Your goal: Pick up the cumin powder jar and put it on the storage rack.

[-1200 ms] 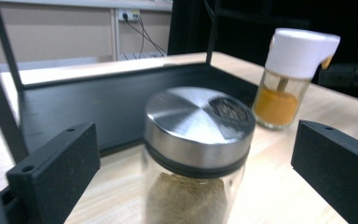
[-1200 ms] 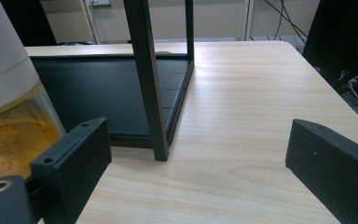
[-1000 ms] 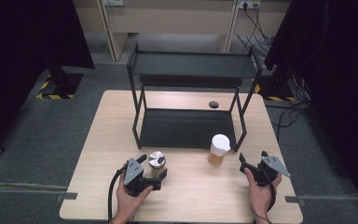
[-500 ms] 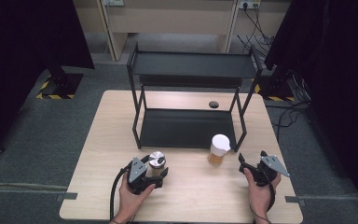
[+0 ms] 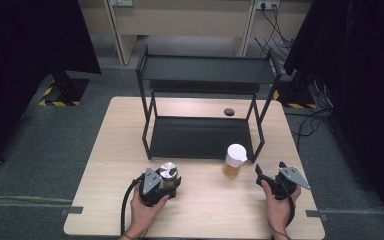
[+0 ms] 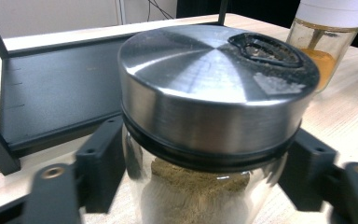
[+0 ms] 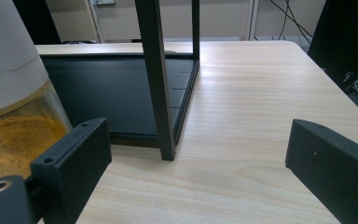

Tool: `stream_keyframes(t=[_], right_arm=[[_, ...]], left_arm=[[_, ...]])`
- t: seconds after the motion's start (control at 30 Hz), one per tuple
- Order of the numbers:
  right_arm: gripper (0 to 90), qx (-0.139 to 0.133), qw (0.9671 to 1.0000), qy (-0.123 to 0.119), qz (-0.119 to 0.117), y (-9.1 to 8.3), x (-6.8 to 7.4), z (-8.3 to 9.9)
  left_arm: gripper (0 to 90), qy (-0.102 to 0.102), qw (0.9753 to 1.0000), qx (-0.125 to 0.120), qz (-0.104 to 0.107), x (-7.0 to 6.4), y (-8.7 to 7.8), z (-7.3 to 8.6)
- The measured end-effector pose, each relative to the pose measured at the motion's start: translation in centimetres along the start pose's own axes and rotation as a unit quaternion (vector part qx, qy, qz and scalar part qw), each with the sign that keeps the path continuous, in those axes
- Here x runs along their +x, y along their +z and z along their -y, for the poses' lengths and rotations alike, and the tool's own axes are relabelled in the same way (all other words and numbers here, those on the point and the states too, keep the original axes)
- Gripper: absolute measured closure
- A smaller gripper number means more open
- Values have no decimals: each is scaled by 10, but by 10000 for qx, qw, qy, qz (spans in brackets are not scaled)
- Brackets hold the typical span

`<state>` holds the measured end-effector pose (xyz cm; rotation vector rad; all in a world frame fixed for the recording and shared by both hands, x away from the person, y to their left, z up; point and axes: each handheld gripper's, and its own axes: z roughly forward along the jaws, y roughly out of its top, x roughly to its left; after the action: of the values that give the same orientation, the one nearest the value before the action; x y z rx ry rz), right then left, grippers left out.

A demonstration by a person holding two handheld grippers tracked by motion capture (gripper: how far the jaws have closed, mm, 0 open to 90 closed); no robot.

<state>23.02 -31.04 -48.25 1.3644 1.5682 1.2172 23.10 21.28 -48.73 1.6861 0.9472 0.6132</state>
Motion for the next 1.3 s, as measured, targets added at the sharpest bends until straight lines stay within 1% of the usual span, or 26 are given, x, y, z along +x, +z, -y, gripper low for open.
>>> stream_keyframes(t=[0.23,0.37,0.47,0.63,0.67,0.7,0.73,0.97,1.1,1.3], right_arm=[[69,5,10000,-31,12,0,1,0],[69,3,10000,-35,13,0,1,0],[69,1,10000,-35,12,0,1,0],[69,-6,10000,-45,15,0,2,0],[69,-6,10000,-45,15,0,2,0],[70,1,10000,-47,17,0,2,0],[69,1,10000,-54,19,0,2,0],[69,-5,10000,-62,9,0,2,0],[69,6,10000,-53,4,0,1,0],[69,1,10000,-72,8,0,2,0]], left_arm=[[308,-35,10000,-33,12,2,0,1],[309,-147,9999,-29,19,4,-1,0],[310,-156,9999,-47,-22,5,-3,-1],[310,-68,9994,-300,-167,2,-12,-6],[310,-68,9994,-300,-167,2,-12,-6],[310,-21,9991,-393,-183,1,-14,-8],[310,24,9989,-425,-208,0,-15,-10],[311,170,9965,-737,-356,-7,-18,-24],[311,213,9956,-817,-400,-9,-19,-28],[311,182,9946,-936,-420,-11,-22,-37]])
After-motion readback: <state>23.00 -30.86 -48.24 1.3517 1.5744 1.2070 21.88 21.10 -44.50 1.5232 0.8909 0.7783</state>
